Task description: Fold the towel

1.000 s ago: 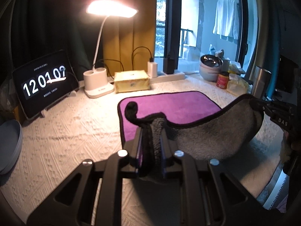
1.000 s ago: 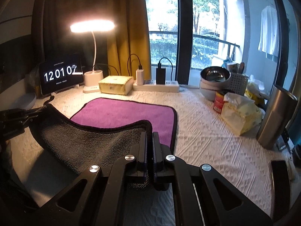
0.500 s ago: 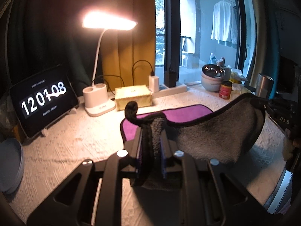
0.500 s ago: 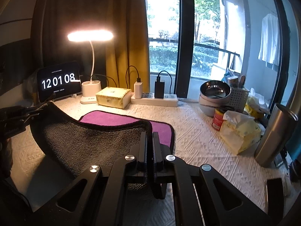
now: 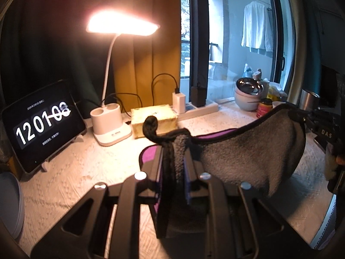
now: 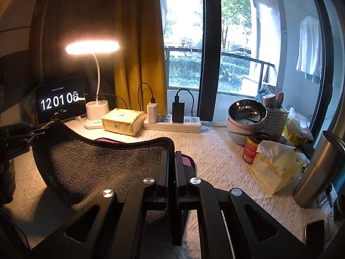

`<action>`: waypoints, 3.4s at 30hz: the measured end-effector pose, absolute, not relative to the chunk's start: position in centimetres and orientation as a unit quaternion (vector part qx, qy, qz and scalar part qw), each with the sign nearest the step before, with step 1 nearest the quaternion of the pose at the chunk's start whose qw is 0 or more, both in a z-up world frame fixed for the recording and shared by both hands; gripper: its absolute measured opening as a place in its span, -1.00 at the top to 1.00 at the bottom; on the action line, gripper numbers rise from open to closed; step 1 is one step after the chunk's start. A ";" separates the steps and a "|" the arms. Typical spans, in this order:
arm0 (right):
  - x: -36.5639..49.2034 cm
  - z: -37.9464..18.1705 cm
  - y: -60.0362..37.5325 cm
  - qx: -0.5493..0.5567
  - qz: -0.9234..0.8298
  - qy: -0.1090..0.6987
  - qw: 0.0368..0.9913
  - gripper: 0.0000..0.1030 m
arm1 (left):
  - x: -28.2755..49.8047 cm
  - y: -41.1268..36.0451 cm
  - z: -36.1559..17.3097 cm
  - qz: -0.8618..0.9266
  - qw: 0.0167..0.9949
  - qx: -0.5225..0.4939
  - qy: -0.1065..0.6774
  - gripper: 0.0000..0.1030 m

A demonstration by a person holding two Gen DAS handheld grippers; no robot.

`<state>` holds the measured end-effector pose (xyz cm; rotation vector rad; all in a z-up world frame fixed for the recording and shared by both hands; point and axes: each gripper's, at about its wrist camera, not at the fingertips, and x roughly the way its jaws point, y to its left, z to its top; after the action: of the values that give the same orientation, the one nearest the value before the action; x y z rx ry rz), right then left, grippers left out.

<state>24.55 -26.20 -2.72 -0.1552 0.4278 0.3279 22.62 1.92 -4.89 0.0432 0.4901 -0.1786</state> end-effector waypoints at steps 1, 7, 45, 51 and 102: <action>24.8 -2.7 -26.2 -0.077 0.161 0.211 0.961 0.90 | 22.9 1.9 -4.9 -0.089 0.966 0.022 0.242 0.67; 26.3 -2.9 -26.2 -0.077 0.160 0.211 0.961 0.90 | 24.5 2.0 -5.4 -0.088 0.965 0.025 0.246 0.67; 38.6 -8.6 -22.5 -0.144 0.128 0.308 0.932 0.90 | 36.3 1.7 -11.4 -0.047 0.932 0.046 0.356 0.66; 39.9 -10.0 -23.0 -0.138 0.118 0.334 0.925 0.90 | 37.4 2.5 -12.0 -0.045 0.925 0.025 0.376 0.64; 36.8 -7.9 -25.0 -0.097 0.088 0.358 0.925 -0.15 | 32.0 3.2 -7.9 -0.040 0.933 -0.040 0.356 -0.85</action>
<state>36.81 -24.98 -7.86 -0.1994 0.7336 0.1809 32.02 3.21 -7.89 -0.0818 0.7283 -0.0817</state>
